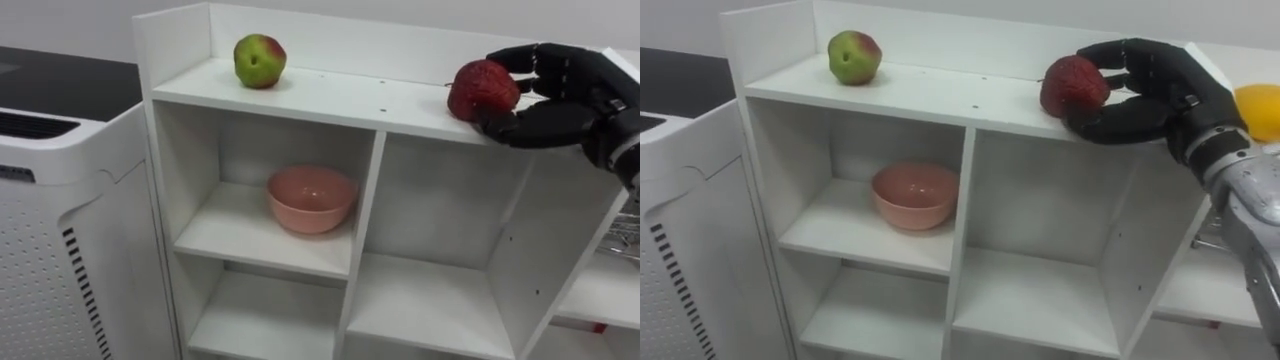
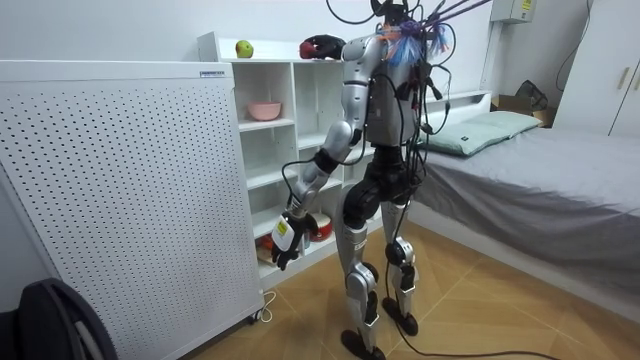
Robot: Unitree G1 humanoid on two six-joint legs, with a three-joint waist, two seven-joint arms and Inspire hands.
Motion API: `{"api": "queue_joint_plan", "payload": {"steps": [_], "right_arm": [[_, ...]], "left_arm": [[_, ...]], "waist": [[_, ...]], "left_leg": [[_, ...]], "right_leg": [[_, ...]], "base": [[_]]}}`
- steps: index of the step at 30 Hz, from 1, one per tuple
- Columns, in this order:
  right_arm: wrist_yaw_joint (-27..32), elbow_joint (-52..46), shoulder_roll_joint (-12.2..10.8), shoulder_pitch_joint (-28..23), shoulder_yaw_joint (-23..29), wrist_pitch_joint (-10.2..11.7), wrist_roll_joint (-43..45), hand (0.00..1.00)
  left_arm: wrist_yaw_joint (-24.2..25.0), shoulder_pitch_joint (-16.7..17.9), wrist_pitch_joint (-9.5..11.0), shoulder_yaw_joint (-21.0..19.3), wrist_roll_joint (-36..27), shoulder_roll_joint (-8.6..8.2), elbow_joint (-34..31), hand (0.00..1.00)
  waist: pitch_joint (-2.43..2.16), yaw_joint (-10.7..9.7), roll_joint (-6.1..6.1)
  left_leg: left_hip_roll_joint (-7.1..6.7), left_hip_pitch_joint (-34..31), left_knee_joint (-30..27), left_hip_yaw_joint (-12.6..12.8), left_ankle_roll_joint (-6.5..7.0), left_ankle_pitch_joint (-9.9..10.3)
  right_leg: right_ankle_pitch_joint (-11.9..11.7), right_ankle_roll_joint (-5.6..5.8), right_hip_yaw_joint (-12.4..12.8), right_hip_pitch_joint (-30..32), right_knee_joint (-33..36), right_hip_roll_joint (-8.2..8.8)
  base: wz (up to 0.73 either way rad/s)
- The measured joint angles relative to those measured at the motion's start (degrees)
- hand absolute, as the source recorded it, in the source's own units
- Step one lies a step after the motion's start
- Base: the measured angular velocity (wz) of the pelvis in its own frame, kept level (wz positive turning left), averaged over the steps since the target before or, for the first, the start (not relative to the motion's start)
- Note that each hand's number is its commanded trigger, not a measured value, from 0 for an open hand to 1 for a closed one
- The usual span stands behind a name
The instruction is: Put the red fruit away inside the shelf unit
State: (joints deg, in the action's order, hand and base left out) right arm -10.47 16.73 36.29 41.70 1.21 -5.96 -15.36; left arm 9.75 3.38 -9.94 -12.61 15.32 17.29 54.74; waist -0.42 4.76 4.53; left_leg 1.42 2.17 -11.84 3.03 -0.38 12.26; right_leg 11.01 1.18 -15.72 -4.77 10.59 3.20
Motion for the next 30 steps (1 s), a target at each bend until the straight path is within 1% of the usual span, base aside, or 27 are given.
{"api": "queue_joint_plan", "payload": {"steps": [1,3,5,6,8,10,11,15,16,20,24,26,27,30], "right_arm": [[0.25,-3.05,0.0,-1.4,0.0,-0.23,0.09,1.0],[0.22,-8.4,-0.14,-3.88,0.0,-0.25,0.17,1.0],[-0.3,-13.0,-0.46,-6.27,-0.08,-0.13,0.76,1.0],[-0.49,-13.74,-0.46,-6.61,-0.14,-0.13,0.97,1.0],[-0.94,-18.21,-0.5,-8.94,-0.24,-0.26,2.45,1.0],[-1.86,-22.09,-0.52,-10.91,-0.92,-0.26,3.23,1.0],[-2.67,-23.69,-0.52,-11.52,-2.13,-0.26,3.37,1.0],[-5.45,-27.38,-0.83,-11.99,-5.3,-0.3,5.15,1.0],[-6.05,-28.06,-1.35,-12.0,-5.9,-0.31,5.21,1.0],[-8.33,-30.52,-2.8,-12.1,-7.82,-0.31,5.17,1.0],[-10.54,-32.93,-2.8,-12.93,-9.4,-0.3,4.9,1.0],[-11.34,-33.34,-2.8,-14.29,-10.91,-0.16,5.64,1.0],[-11.54,-33.38,-2.81,-14.81,-11.35,-0.16,6.26,1.0],[-12.56,-33.39,-3.51,-18.58,-13.44,-0.2,10.38,1.0]], "left_arm": [[-0.02,-0.02,0.22,0.03,-0.07,0.0,-0.01,0.0],[-0.05,-0.02,0.61,0.19,-0.07,0.0,-0.01,0.0],[-0.05,-0.05,1.77,0.36,-0.06,0.0,-0.01,0.0],[-0.05,-0.07,2.02,0.37,-0.04,0.0,-0.02,0.0],[-0.05,-0.11,2.96,0.37,-0.04,0.0,-0.01,0.0],[-0.05,-0.11,3.02,0.37,-0.04,0.0,-0.01,0.0],[-0.05,-0.11,3.03,0.41,-0.07,0.0,-0.01,0.0],[0.0,-0.11,3.46,0.63,-0.2,0.0,-0.01,0.0],[0.06,-0.1,3.57,0.92,-0.27,0.0,-0.01,0.0],[0.38,-0.08,3.75,3.14,-2.4,0.01,0.01,0.0],[0.49,-0.07,4.01,5.06,-3.01,0.01,0.01,0.0],[0.43,-0.1,4.14,6.44,-3.61,0.01,0.31,0.0],[0.38,-0.09,4.17,6.77,-3.63,0.03,0.55,0.0],[0.3,0.19,4.22,8.42,-4.57,0.1,1.67,0.0]], "waist": [[-0.09,-0.03,-0.23],[-0.07,-0.25,-0.85],[-0.15,-0.06,-1.45],[-0.17,-0.03,-1.54],[-0.15,-0.03,-1.69],[-0.1,0.03,-1.78],[-0.08,-0.03,-1.85],[-0.06,0.07,-1.95],[-0.06,0.07,-1.94],[-0.09,0.09,-1.87],[-0.12,0.17,-1.76],[-0.09,0.26,-1.61],[0.02,0.26,-1.75],[0.23,0.47,-1.42]], "left_leg": [[0.02,0.0,0.0,0.04,0.0,0.0],[0.01,0.02,0.01,0.18,0.0,0.0],[0.02,0.55,0.15,0.91,0.0,-0.01],[0.03,0.6,0.15,1.05,0.0,-0.01],[0.0,0.6,0.15,1.4,0.03,-0.03],[0.02,0.61,0.16,1.47,0.03,-0.03],[0.03,0.6,0.14,1.4,0.03,-0.03],[0.07,0.47,0.1,1.42,0.03,-0.03],[0.08,0.54,0.09,1.49,0.03,-0.03],[0.06,0.52,0.1,1.51,0.04,-0.04],[0.09,0.5,0.14,1.43,0.04,-0.03],[0.12,0.58,0.13,1.46,0.04,-0.04],[0.14,0.58,0.13,1.48,0.04,-0.04],[0.17,0.61,0.14,1.46,0.04,-0.03]], "right_leg": [[-0.01,-0.01,0.0,-0.01,0.01,-0.01],[-0.02,-0.02,0.05,-0.03,0.03,0.01],[-0.02,-0.02,0.75,-0.13,0.08,0.01],[-0.02,-0.02,0.85,-0.13,0.07,0.02],[-0.02,-0.03,1.2,0.01,0.08,0.07],[-0.04,-0.06,1.37,0.07,0.12,0.06],[-0.04,-0.07,1.36,0.07,0.19,0.06],[-0.08,-0.13,1.39,0.05,0.18,-0.02],[-0.1,-0.15,1.39,0.01,0.17,-0.03],[-0.13,-0.19,1.41,0.12,0.15,0.0],[-0.13,-0.18,1.29,0.1,0.12,-0.01],[-0.13,-0.19,1.28,0.08,0.12,-0.02],[-0.14,-0.19,1.32,0.08,0.11,-0.04],[-0.17,-0.23,1.37,0.1,0.12,-0.05]], "base": [[0.0],[-0.03],[-0.12],[-0.12],[-0.08],[-0.07],[-0.05],[0.0],[0.0],[0.0],[0.0],[0.0],[0.0],[0.0]]}}
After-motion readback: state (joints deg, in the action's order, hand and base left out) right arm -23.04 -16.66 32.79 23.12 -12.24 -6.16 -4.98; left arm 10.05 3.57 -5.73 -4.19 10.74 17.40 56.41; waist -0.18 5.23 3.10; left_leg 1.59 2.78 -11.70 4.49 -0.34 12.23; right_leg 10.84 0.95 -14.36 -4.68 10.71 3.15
